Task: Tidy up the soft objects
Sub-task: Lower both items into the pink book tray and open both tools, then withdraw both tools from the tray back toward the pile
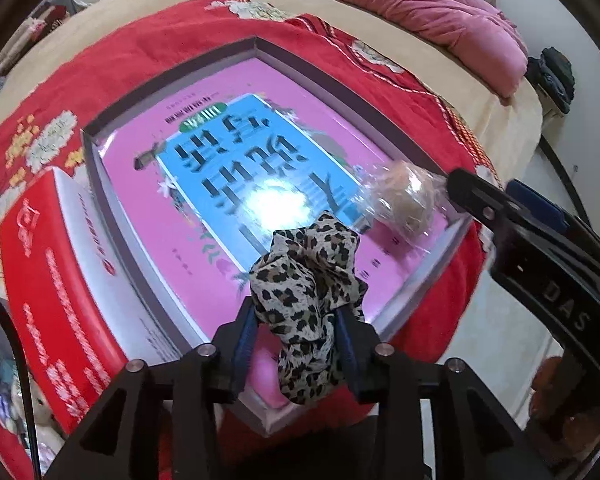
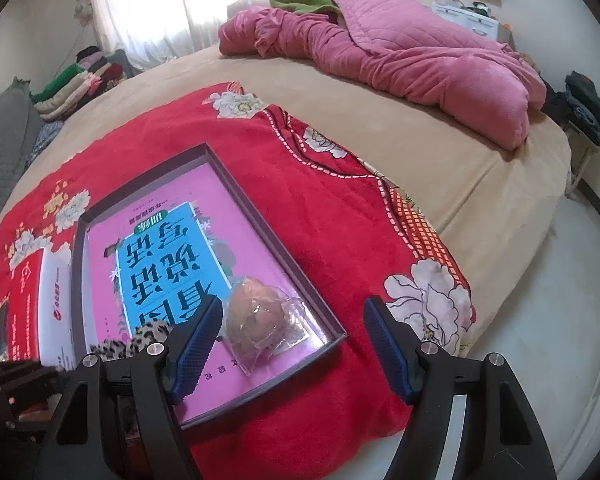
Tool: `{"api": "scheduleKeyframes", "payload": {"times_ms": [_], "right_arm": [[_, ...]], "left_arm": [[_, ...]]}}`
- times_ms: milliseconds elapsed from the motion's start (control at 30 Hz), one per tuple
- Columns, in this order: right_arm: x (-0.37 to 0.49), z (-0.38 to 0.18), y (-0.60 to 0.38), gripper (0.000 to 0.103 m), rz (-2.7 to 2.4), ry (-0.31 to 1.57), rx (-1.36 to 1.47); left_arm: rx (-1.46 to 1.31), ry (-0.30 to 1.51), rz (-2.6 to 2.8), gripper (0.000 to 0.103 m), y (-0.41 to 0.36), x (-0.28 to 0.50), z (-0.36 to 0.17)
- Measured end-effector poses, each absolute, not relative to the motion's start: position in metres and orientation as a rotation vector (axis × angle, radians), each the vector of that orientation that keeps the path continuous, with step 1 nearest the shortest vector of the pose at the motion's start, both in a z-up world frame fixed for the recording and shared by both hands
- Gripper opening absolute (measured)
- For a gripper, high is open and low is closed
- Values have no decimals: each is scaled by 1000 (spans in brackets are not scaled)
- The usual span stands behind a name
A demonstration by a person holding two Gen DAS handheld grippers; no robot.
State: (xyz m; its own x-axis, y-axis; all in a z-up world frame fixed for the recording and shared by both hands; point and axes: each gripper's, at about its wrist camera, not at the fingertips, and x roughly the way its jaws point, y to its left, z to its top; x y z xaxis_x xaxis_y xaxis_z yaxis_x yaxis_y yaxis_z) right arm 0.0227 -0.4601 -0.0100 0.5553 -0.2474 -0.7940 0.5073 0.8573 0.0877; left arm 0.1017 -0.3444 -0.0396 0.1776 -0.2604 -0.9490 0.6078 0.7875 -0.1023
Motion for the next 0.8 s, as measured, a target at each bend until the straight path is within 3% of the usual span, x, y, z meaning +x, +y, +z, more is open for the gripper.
{"api": "scheduleKeyframes", "payload": {"times_ms": [67,300,433,800], "right_arm": [[21,-9,-463,74,-459,868,341],[18,-9,-466,74,-464,866,352],[18,-8,-465,74,-467,863,347],[15,-3,-466,75,-467,852,355]], "left_arm": [[339,1240,-617,51,-344,105,-38],[369,1215,-583,53,-342,110,-40],[365,1210,-594,63,-341,108,-39],[305,1188,-616,66,-331,105,-26]]}}
